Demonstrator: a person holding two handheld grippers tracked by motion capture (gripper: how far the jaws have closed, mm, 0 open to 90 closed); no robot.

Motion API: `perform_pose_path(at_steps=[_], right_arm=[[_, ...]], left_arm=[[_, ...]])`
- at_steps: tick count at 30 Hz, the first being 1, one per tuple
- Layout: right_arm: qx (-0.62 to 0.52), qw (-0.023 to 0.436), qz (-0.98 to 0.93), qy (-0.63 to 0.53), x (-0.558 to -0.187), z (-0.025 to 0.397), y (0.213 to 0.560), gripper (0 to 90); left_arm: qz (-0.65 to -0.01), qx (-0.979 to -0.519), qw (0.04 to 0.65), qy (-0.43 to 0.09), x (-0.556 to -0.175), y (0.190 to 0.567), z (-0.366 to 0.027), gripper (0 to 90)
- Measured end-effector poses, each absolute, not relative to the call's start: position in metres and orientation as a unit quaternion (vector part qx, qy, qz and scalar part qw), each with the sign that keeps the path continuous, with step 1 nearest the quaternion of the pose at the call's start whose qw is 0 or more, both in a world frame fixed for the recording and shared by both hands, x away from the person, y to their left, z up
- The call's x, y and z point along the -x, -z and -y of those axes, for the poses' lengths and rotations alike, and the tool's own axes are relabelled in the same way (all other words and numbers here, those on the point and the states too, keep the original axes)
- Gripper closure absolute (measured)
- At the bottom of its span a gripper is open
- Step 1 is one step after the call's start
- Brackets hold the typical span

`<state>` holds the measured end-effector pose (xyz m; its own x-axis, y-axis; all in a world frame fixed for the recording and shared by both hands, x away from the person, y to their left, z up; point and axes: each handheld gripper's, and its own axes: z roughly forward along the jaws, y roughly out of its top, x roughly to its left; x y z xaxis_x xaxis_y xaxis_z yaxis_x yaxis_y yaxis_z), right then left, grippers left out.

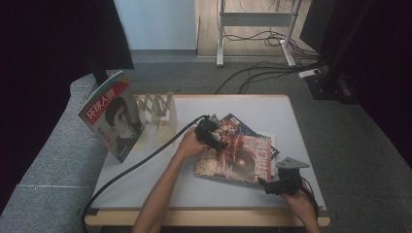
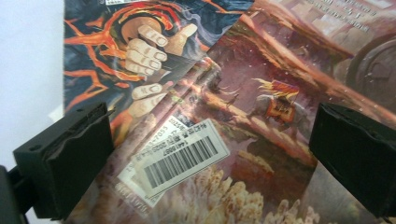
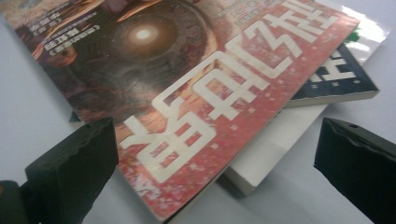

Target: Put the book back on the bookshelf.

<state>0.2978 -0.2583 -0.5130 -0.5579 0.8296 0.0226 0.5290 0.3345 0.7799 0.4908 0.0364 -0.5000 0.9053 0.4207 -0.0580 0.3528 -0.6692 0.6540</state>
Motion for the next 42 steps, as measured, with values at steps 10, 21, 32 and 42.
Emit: perform_pose_path(at_steps=[10,21,32,42], right_arm=[[-0.422,0.199,-0.803,-0.373,-0.293,0.254,0.519,0.0],[-0.433,0.221,-0.795,-0.361,-0.297,0.266,0.516,0.0],[-0.452,0.229,-0.789,-0.347,-0.309,0.283,0.513,0.0],[-0.478,0.242,-0.775,-0.334,-0.327,0.302,0.514,0.0]], left_arm=[[-0.222,-0.913,0.339,-0.05,-0.486,0.499,-0.036,0.0],[-0.232,-0.911,0.338,-0.053,-0.472,0.499,-0.042,0.0],[-0.237,-0.911,0.333,-0.051,-0.458,0.498,-0.045,0.0],[-0.236,-0.913,0.329,-0.052,-0.442,0.498,-0.044,0.0]])
